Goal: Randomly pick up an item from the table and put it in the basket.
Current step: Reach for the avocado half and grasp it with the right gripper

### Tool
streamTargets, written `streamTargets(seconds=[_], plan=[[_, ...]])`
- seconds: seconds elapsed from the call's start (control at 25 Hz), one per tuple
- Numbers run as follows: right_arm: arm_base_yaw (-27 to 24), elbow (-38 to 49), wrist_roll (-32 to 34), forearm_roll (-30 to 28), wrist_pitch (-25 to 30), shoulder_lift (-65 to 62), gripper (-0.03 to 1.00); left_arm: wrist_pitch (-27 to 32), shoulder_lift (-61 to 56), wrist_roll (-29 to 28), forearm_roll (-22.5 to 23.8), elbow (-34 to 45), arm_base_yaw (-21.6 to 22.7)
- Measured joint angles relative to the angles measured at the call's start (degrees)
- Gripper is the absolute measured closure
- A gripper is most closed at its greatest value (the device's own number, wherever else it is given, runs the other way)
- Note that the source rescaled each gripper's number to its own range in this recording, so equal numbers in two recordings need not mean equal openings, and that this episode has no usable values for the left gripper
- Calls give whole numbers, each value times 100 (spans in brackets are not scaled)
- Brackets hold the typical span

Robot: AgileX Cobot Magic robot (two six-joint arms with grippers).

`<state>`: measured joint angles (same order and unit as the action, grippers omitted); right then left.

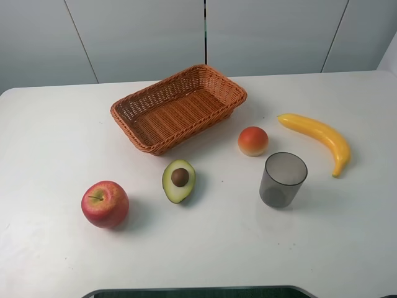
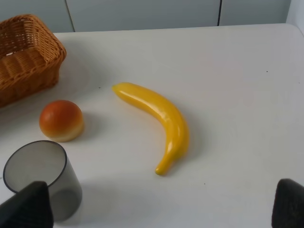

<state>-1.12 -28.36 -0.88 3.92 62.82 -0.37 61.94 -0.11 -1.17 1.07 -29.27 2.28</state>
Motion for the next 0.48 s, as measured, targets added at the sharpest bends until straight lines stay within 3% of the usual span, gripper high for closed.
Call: streamTargets(seconds=[0.48], plan=[[0,0,0,0,0,0,-3,0,0,0,0,0,0]])
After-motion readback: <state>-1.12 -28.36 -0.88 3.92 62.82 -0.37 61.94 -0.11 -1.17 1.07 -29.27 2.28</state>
